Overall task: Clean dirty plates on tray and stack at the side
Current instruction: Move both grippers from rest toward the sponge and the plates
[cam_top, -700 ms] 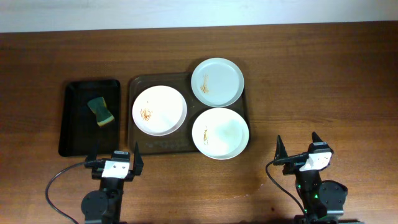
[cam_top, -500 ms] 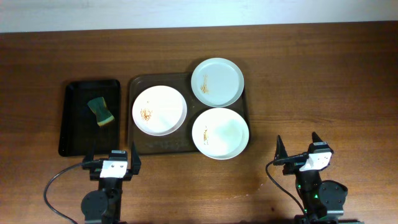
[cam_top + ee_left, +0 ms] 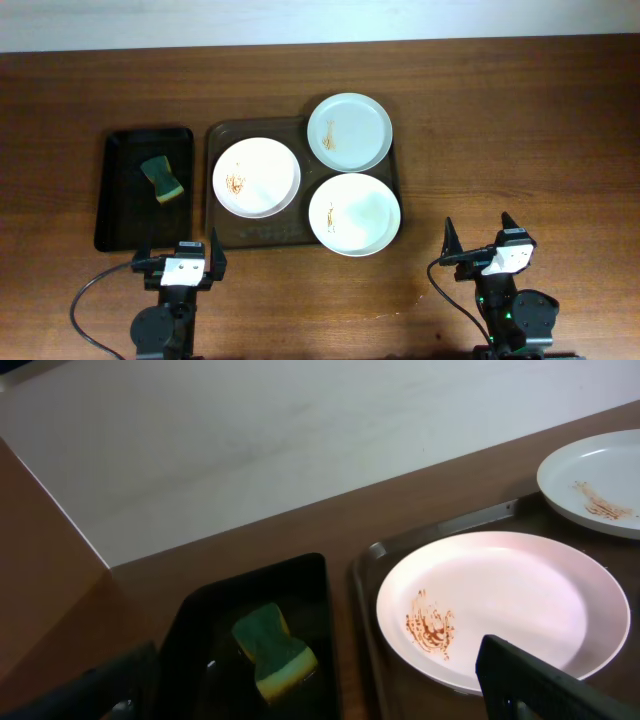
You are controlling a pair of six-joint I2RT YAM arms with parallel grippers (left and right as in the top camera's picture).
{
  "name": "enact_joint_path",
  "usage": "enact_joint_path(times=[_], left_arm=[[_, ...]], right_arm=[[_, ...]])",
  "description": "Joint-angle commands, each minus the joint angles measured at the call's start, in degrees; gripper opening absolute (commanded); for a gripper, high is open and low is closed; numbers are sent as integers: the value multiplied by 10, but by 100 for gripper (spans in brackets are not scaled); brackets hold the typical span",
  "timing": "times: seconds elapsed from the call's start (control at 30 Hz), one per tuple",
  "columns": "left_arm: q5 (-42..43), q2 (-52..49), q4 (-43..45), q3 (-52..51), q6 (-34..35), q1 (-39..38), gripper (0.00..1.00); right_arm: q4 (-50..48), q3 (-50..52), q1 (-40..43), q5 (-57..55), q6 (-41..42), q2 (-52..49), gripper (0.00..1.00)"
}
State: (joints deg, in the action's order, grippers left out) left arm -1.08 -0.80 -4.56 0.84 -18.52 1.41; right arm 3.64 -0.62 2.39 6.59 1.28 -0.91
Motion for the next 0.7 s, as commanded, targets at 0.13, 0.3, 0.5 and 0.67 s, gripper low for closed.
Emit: enact_joint_path(times=[0.13, 0.3, 0.5, 0.67], left_arm=[[-40, 4, 3, -3, -11, 3, 99], [18, 4, 111, -3, -11, 3, 99], [-2, -80, 196, 118, -9, 3, 99], [7, -365, 44, 391, -13, 3, 99]], right_arm=[[-2, 3, 2, 5, 2, 3, 98], [-105, -17, 3, 19, 11, 3, 98], [-86, -177, 3, 43, 11, -83, 98], [24, -391, 3, 97, 9, -320, 98]])
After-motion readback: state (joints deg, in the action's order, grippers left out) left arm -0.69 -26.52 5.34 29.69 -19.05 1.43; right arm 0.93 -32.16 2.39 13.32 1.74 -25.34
